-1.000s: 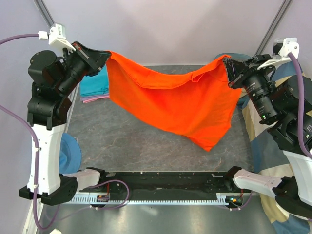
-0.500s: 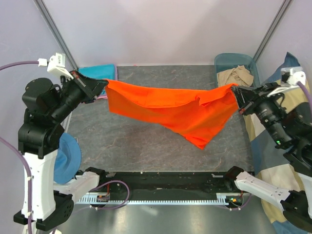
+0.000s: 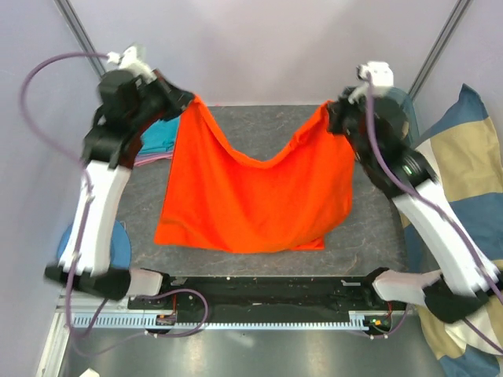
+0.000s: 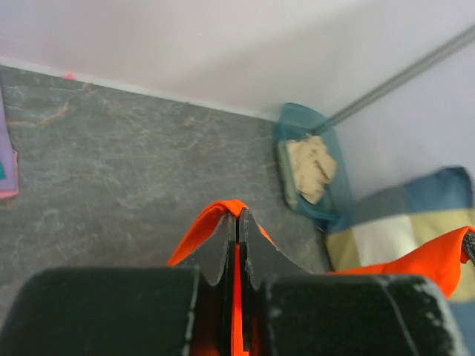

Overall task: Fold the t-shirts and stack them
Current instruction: Flatten out the tshirt

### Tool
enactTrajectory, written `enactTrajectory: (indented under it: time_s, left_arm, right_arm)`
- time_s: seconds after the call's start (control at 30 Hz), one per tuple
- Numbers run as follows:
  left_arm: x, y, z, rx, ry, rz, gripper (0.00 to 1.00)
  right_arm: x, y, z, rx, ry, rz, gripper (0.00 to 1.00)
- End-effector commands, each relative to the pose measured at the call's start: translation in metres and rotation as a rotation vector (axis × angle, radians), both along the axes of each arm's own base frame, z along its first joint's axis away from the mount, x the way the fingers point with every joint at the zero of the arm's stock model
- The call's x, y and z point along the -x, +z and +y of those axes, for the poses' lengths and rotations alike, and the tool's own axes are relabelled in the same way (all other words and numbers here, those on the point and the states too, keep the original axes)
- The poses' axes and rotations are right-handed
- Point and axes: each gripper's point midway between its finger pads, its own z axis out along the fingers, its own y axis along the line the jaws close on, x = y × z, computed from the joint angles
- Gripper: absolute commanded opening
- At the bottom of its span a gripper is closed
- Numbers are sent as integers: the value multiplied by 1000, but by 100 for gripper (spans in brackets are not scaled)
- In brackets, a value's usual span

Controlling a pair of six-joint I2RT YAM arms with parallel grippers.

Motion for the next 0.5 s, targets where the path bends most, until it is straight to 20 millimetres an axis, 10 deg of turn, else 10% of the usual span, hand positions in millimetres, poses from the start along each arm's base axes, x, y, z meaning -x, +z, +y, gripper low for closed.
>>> enactTrajectory:
  time_s: [0.0, 0.03, 0.1, 0.13, 0.2, 0.23, 0.37, 0.47]
  left_arm:
    - [-91, -24, -1, -70, 52, -11, 2]
    - [-101, -8, 1, -66, 59, -49, 2]
    - [-134, -25, -6, -76, 37, -10, 2]
    - [-139, 3, -5, -58, 32, -67, 2]
    - [-152, 3, -8, -34, 8, -45, 2]
    - [-144, 36, -8, -14, 2, -114, 2]
    - [-108, 84, -4, 27, -23, -202, 2]
    - [-65, 96, 4, 29, -14, -224, 2]
  right_arm:
    - [-94, -17, -5, -61, -9, -11, 0]
    - [-124, -38, -14, -37, -44, 32, 0]
    - [-147, -14, -11, -53, 11, -4, 0]
    - [-171, -27, -20, -67, 2, 30, 0]
    - [-178, 13, -23, -101, 28, -40, 0]
    - [-182, 19, -20, -111, 65, -44, 0]
    - [-144, 102, -16, -153, 144, -196, 0]
    - [-106, 118, -13, -177, 202, -222, 0]
